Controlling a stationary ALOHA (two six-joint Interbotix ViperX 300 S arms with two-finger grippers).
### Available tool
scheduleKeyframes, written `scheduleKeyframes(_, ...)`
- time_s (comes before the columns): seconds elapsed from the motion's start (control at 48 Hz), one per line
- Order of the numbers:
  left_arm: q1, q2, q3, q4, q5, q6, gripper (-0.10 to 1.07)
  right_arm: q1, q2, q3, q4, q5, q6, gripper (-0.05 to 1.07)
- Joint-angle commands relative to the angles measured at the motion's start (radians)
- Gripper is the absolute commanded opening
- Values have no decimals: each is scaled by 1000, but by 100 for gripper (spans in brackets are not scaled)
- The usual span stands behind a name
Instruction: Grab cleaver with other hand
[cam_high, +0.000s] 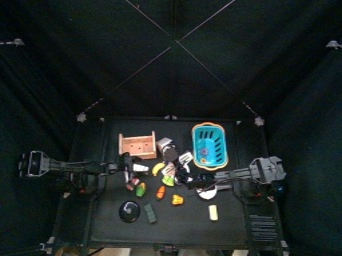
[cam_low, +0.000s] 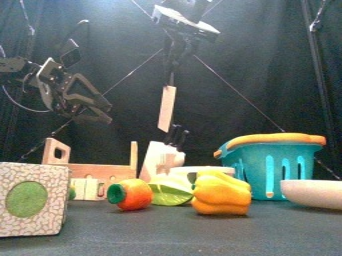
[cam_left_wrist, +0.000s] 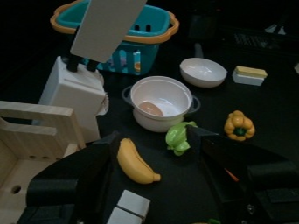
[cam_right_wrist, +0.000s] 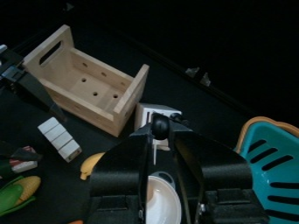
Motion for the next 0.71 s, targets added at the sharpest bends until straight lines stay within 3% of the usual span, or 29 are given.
scheduleKeyframes(0.0, 5, -5, -14, -2, -6, 2, 95, 9, -72, 5, -9, -11, 2, 60)
scheduleKeyframes(0.167, 5, -28, -12, 0, -6, 2, 95, 52, -175, 67, -23, -41, 17, 60)
scheduleKeyframes(0.271, 5, -54, -11, 2, -6, 3, 95, 87, -268, 155, -58, -78, 77, 60)
scheduleKeyframes(0.479, -2, -92, -9, 8, -15, 3, 95, 144, -463, 410, -187, -252, 249, 60)
scheduleKeyframes(0.688, -20, -95, -26, 34, -20, 2, 95, 141, -617, 667, -390, -488, 451, 60)
